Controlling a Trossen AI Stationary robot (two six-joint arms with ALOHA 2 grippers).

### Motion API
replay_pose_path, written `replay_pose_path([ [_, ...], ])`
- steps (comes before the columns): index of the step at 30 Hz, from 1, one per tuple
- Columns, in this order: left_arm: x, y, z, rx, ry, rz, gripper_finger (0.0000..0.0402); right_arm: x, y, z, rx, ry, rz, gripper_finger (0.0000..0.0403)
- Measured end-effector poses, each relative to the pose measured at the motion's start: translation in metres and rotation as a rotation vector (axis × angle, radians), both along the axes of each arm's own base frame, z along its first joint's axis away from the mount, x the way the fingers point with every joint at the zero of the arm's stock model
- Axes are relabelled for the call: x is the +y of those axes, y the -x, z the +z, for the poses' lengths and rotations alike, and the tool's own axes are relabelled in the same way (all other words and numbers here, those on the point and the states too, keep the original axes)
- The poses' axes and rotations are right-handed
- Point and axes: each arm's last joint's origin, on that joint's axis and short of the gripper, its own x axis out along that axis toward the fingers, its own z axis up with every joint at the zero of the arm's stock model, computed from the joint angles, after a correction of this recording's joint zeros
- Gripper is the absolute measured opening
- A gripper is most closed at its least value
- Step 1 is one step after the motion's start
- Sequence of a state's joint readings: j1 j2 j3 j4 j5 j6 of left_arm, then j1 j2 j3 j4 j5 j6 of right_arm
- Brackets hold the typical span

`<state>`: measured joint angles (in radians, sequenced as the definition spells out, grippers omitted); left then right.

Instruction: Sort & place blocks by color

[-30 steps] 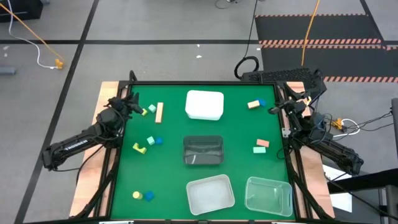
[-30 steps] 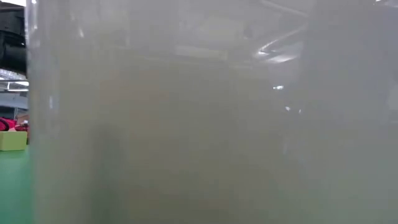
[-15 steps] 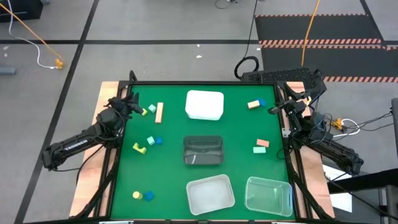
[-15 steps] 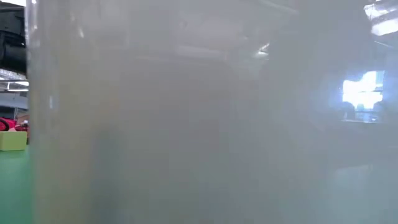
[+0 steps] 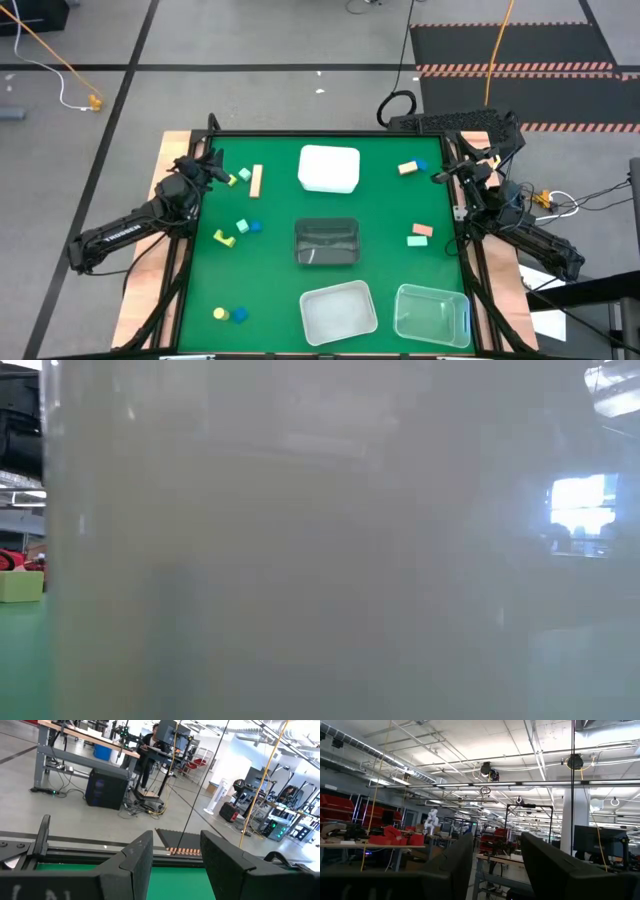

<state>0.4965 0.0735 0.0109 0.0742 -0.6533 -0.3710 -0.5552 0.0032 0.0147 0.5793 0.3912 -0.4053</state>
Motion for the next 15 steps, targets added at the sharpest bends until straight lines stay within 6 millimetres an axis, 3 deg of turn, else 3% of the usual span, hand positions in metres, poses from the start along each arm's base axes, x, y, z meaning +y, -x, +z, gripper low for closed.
replay_pose_path([
  [15, 0.0, 0.0, -0.0001, 0.0, 0.0, 0.0, 0.0163, -0.0004, 0.0003, -0.0001, 0.04, 0.023, -0.034, 0.0157],
])
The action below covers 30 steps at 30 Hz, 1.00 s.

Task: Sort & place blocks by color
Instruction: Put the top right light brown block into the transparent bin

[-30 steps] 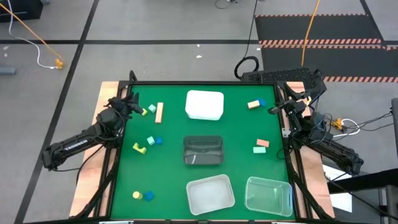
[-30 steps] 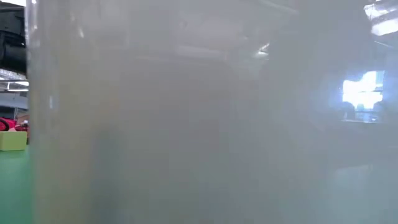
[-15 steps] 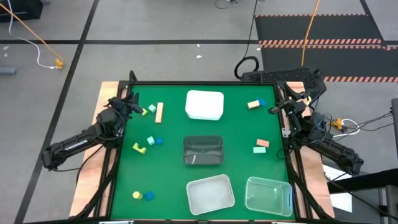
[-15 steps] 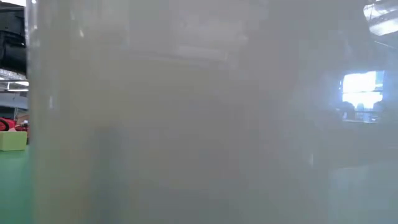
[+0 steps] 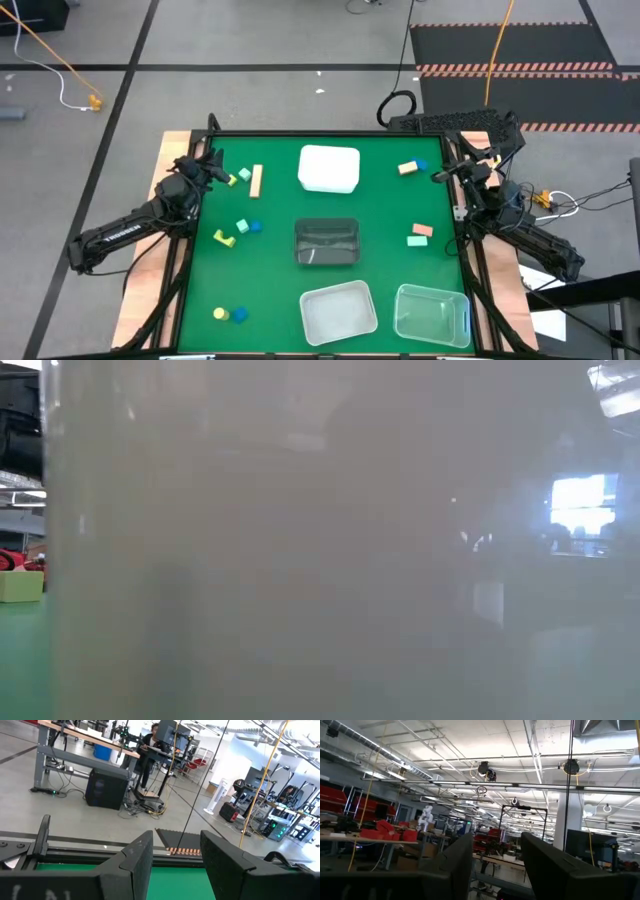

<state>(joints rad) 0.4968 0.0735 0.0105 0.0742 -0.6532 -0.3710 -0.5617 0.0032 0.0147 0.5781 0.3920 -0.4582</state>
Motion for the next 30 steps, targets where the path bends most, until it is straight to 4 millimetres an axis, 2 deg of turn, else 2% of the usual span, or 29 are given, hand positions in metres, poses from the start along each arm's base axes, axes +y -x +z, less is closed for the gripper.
replay_pose_path([
  [21, 0.0, 0.0, 0.0001, 0.0, 0.0, 0.0, 0.0163, 0.0002, 0.0002, 0.0006, -0.079, -0.042, 0.054, 0.0157],
  [23, 0.0, 0.0, 0.0001, 0.0, 0.0, 0.0, 0.0163, 0.0004, 0.0004, 0.0009, -0.168, -0.093, 0.113, 0.0157],
  [30, 0.0, 0.0, 0.0, 0.0, 0.0, 0.0, 0.0163, 0.0004, 0.0003, 0.0008, -0.645, -0.389, 0.44, 0.0157],
])
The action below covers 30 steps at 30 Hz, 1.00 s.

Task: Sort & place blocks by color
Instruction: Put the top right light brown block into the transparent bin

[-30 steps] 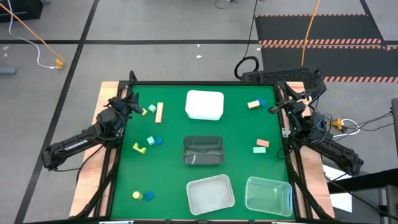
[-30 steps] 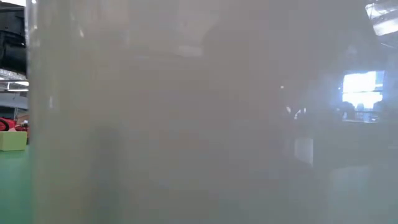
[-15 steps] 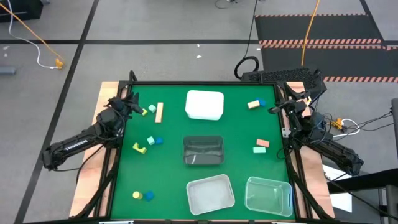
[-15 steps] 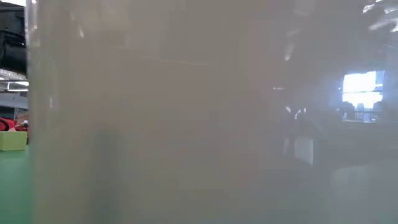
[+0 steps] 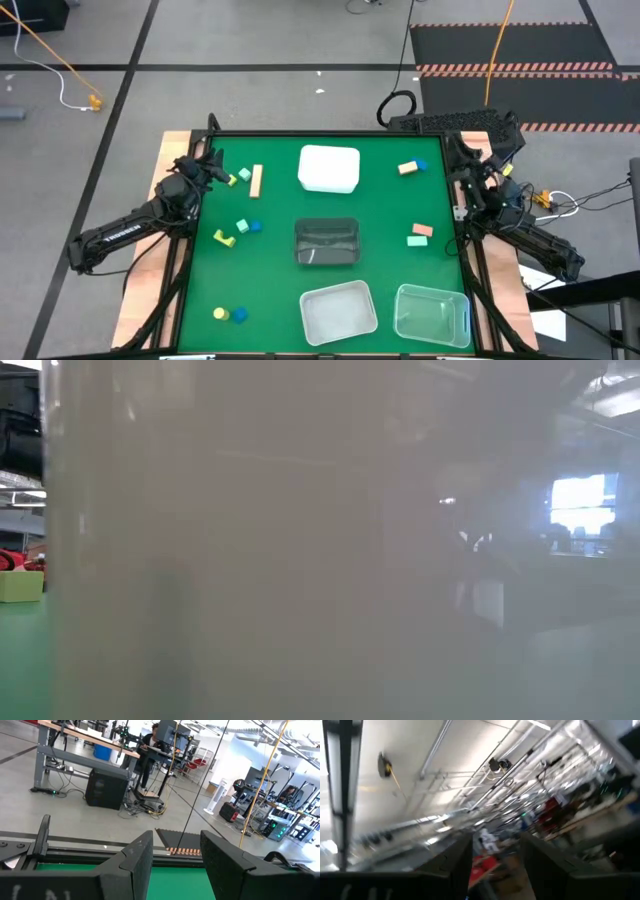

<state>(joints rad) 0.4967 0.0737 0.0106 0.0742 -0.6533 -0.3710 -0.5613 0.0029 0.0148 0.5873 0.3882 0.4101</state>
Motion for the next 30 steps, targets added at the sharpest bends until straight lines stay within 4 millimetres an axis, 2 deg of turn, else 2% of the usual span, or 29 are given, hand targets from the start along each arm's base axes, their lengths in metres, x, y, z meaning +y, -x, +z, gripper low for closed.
replay_pose_path([
  [5, 0.0, 0.0, 0.0, -0.001, 0.0, 0.0, 0.0163, 0.0, 0.0, 0.0, -0.166, -0.103, 0.114, 0.0157],
  [16, 0.0, 0.0, 0.0, 0.0, 0.0, 0.0, 0.0163, 0.0, 0.001, 0.001, -0.329, -0.192, 0.222, 0.0157],
  [24, 0.0, 0.0, 0.0, 0.0, 0.0, 0.0, 0.0163, 0.001, 0.002, 0.003, -0.303, -0.152, 0.195, 0.0157],
  [28, 0.0, 0.0, 0.0, 0.0, 0.0, 0.0, 0.0163, 0.001, 0.002, 0.004, -0.218, -0.106, 0.138, 0.0157],
  [30, 0.0, 0.0, 0.0, 0.0, 0.0, 0.0, 0.0163, 0.004, 0.006, 0.016, -0.197, -0.041, 0.099, 0.0157],
])
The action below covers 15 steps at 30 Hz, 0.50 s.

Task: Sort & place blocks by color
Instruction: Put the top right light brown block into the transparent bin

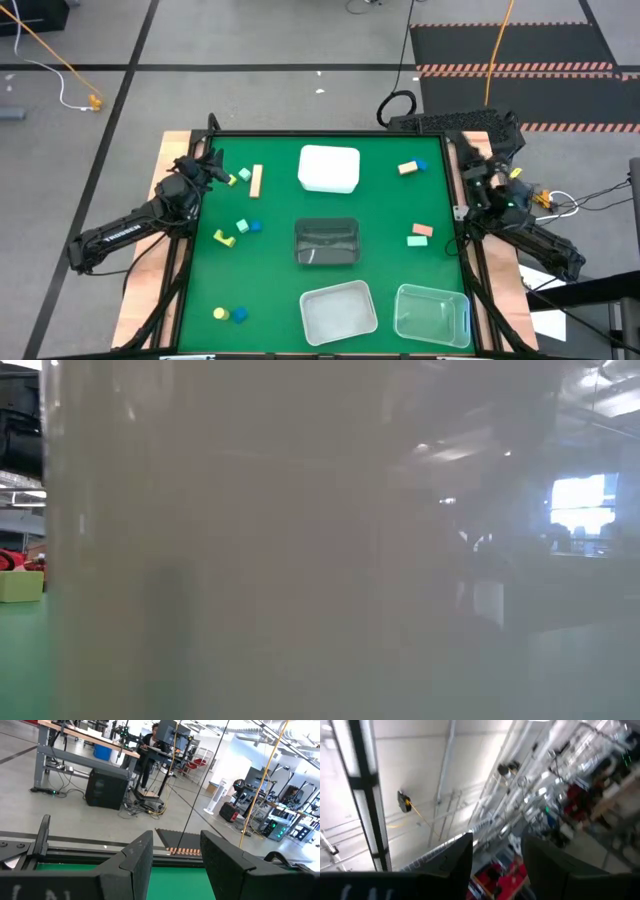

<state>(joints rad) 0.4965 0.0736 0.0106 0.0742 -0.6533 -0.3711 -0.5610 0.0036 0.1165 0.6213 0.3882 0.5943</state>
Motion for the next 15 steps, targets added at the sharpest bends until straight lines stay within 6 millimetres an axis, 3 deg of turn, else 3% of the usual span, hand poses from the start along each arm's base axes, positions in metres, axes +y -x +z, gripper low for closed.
replay_pose_path([
  [8, 0.0, 0.0, 0.0, 0.0, 0.0, 0.0, 0.0163, 0.004, 0.006, 0.034, 0.114, 0.122, -0.133, 0.0157],
  [15, 0.0, 0.0, 0.0, 0.0, 0.0, 0.0, 0.0163, -0.004, -0.007, 0.064, 0.275, 0.139, -0.196, 0.0157],
])
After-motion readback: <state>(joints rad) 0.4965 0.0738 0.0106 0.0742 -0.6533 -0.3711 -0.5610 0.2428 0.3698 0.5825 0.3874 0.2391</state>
